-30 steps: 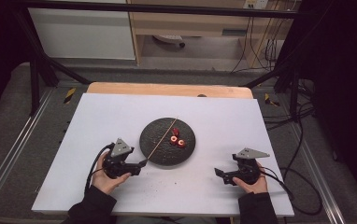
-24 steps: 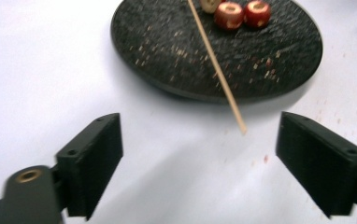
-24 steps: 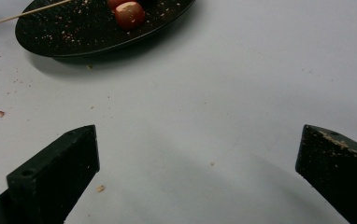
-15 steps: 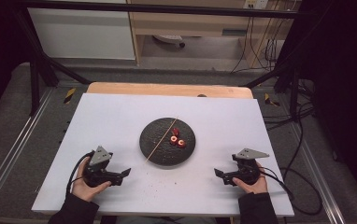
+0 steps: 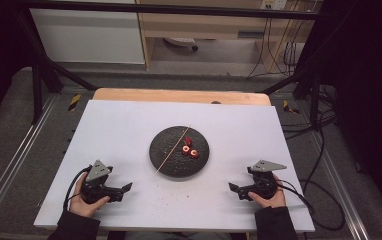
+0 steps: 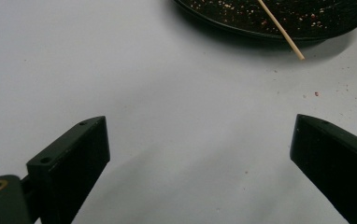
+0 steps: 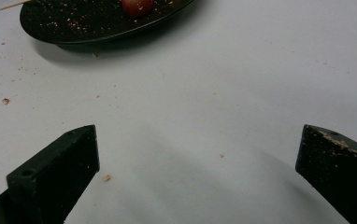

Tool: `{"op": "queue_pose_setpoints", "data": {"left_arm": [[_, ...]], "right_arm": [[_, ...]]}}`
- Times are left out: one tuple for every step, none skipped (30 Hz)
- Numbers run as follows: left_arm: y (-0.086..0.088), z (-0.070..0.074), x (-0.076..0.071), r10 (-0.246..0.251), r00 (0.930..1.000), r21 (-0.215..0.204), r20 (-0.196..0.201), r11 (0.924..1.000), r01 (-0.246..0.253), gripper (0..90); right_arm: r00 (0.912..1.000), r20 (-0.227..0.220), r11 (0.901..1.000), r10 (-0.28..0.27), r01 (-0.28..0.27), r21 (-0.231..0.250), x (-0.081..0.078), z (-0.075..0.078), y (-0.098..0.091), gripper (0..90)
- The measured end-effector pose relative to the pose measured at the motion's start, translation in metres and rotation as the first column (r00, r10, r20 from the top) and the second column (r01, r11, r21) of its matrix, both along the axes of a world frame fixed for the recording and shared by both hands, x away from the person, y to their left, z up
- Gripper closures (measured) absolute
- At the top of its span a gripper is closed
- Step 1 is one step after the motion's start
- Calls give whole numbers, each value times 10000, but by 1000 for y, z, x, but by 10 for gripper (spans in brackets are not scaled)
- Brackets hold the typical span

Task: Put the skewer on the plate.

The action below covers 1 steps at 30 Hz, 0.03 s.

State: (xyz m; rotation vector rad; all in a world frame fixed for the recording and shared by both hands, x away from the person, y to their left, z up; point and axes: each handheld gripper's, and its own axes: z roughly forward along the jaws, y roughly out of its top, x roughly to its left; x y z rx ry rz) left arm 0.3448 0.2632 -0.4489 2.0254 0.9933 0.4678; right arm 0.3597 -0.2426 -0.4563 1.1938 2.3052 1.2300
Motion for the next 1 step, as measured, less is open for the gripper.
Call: {"op": "queue_pose_setpoints", "data": {"left_arm": [[0, 0, 0, 3, 10000, 21, -18, 10000, -3, 44]], "right_arm": [[10000, 6, 10000, -5, 5, 23, 0, 0, 0, 8]]}}
